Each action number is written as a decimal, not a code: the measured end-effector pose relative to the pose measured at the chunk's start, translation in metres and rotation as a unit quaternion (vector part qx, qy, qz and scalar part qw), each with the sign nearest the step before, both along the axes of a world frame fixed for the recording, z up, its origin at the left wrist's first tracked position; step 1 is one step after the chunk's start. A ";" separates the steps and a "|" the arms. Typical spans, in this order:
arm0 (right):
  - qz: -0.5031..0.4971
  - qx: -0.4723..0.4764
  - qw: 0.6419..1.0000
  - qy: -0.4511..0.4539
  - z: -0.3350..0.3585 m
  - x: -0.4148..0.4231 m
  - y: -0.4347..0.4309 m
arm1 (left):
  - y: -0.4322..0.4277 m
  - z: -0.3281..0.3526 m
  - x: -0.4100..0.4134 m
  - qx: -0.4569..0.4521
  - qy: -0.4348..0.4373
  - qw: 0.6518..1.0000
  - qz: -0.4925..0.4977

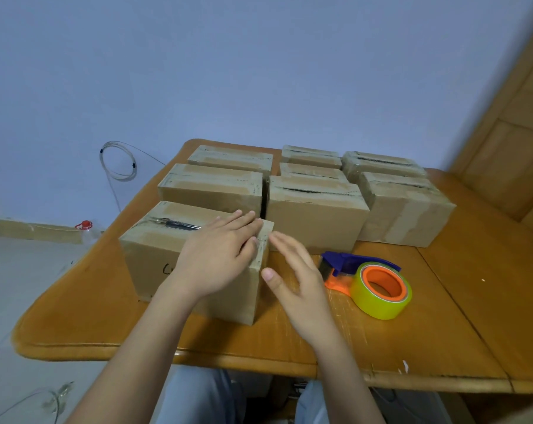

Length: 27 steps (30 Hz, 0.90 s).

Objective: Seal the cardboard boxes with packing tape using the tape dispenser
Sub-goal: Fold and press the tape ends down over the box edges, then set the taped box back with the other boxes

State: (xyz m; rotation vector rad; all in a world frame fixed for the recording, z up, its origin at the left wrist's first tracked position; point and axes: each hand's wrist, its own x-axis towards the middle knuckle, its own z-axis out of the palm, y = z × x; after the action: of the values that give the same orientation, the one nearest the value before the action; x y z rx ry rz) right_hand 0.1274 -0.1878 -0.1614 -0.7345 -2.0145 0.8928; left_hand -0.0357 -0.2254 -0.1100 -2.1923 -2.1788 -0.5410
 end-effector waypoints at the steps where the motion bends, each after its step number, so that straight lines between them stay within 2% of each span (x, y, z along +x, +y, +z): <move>1: 0.006 0.006 0.999 -0.033 0.002 -0.003 -0.001 | 0.001 0.001 0.003 -0.005 -0.002 1.000 0.006; 4: 0.000 0.050 0.994 -0.102 0.005 -0.011 -0.003 | 0.003 0.005 0.009 -0.003 -0.041 0.999 0.009; 7: -0.021 0.079 0.990 -0.112 0.009 -0.014 -0.005 | 0.000 0.015 0.000 -0.020 -0.188 0.981 -0.053; 8: -0.023 0.072 0.990 -0.116 0.011 -0.013 -0.005 | -0.004 0.018 -0.006 -0.039 -0.204 0.976 -0.068; 9: -0.024 0.065 0.990 -0.121 0.012 -0.012 -0.005 | -0.007 0.020 -0.013 -0.060 -0.174 0.980 -0.073; 12: -0.033 0.068 0.987 -0.145 0.017 -0.004 -0.005 | -0.020 0.022 -0.032 -0.137 0.030 0.990 -0.032; 14: -0.034 0.078 0.985 -0.152 0.017 0.000 -0.005 | -0.026 0.019 -0.041 -0.150 0.086 0.985 -0.021; 20: -0.049 0.072 0.986 -0.145 0.016 0.004 -0.005 | -0.028 0.010 -0.034 -0.120 0.164 0.979 0.005; 27: -0.081 0.053 0.988 -0.121 0.014 0.019 0.000 | -0.018 0.006 -0.010 -0.090 0.179 0.979 -0.026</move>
State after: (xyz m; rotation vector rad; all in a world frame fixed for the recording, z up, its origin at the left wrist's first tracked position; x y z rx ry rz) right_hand 0.1460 -0.1875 -0.1472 -0.9696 -2.1574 0.6221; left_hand -0.0459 -0.2435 -0.1037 -2.2213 -2.0509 0.0564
